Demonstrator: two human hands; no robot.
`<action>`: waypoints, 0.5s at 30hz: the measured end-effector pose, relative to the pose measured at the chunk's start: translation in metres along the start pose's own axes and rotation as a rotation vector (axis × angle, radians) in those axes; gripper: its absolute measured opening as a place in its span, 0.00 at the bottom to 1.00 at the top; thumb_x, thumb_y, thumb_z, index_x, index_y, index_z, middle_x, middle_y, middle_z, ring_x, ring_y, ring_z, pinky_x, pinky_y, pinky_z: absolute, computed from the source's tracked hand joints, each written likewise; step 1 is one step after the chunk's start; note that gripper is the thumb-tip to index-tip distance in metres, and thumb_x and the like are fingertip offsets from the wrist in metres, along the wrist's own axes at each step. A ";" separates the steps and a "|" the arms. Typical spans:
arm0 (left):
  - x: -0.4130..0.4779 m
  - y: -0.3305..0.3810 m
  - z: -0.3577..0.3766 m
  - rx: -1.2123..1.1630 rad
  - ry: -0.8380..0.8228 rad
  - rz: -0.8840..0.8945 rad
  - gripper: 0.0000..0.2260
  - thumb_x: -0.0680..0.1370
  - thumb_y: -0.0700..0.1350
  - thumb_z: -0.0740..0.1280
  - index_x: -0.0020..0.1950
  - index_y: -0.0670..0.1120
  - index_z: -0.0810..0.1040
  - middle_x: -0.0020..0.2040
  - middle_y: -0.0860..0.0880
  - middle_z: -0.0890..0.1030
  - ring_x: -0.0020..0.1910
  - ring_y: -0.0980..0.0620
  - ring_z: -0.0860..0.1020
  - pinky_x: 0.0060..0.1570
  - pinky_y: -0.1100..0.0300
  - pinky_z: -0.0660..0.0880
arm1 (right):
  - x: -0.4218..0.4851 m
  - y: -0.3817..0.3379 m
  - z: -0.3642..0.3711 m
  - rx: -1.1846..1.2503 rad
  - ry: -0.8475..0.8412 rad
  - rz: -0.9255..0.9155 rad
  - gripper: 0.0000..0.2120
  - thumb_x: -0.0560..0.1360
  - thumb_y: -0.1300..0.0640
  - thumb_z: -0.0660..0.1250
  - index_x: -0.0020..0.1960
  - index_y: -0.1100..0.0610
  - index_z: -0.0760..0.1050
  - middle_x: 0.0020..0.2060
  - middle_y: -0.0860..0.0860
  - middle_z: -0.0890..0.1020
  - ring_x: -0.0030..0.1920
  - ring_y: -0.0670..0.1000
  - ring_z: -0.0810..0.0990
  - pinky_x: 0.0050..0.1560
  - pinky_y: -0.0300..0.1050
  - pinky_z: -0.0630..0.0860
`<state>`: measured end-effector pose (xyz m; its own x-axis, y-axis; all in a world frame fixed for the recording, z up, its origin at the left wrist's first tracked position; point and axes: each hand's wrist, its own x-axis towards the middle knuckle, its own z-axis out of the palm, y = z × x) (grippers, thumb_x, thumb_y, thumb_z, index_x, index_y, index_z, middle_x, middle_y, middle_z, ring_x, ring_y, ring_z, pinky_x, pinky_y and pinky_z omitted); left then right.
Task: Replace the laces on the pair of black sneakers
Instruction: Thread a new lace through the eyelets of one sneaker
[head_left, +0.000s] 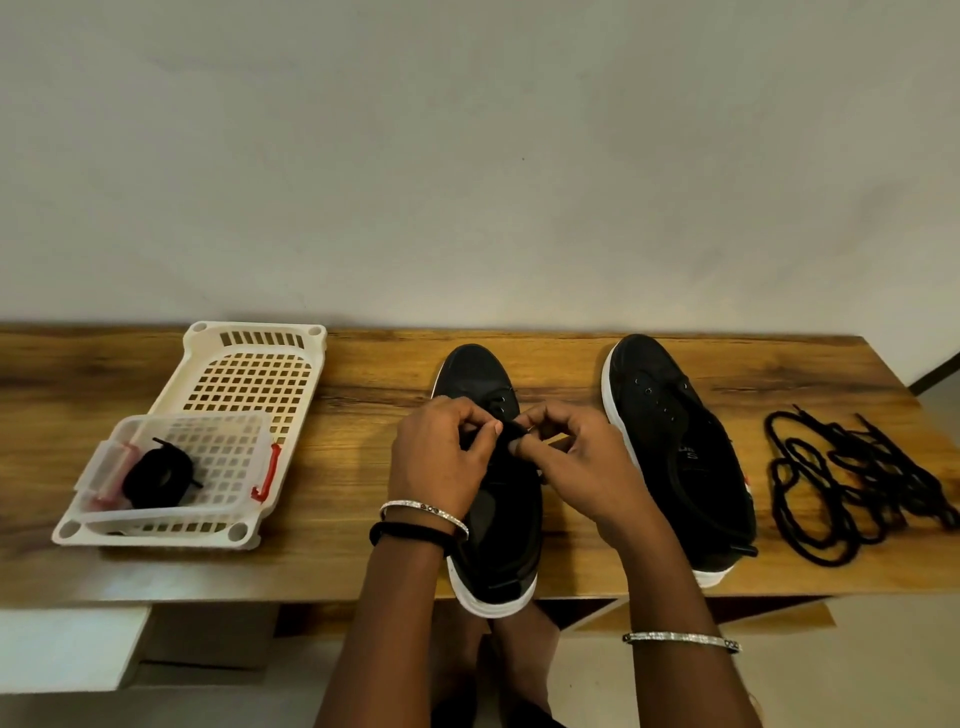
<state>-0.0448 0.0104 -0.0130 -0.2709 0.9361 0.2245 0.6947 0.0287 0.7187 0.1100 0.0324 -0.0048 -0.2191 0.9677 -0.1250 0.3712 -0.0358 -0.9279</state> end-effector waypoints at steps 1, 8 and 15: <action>0.000 0.001 0.002 0.013 0.004 -0.005 0.02 0.75 0.47 0.73 0.43 0.50 0.85 0.41 0.54 0.83 0.39 0.59 0.79 0.39 0.62 0.77 | 0.000 0.000 -0.001 0.022 -0.008 0.003 0.06 0.74 0.60 0.73 0.47 0.50 0.83 0.43 0.50 0.84 0.45 0.48 0.83 0.44 0.45 0.82; -0.002 0.005 0.015 0.083 0.020 -0.079 0.03 0.77 0.47 0.72 0.45 0.49 0.83 0.44 0.53 0.82 0.42 0.56 0.78 0.40 0.63 0.72 | -0.001 0.001 -0.004 0.150 -0.055 0.053 0.06 0.76 0.62 0.71 0.50 0.53 0.84 0.46 0.54 0.84 0.47 0.52 0.85 0.43 0.41 0.82; -0.002 0.005 0.014 -0.060 0.036 -0.142 0.01 0.75 0.43 0.74 0.45 0.48 0.86 0.40 0.53 0.85 0.38 0.60 0.79 0.36 0.72 0.69 | -0.003 0.000 -0.004 0.226 -0.067 0.089 0.04 0.75 0.54 0.74 0.49 0.51 0.85 0.47 0.53 0.84 0.46 0.49 0.85 0.44 0.40 0.81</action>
<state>-0.0320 0.0136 -0.0190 -0.3881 0.9108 0.1409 0.6071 0.1375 0.7827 0.1143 0.0308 -0.0034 -0.2563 0.9399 -0.2257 0.1824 -0.1822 -0.9662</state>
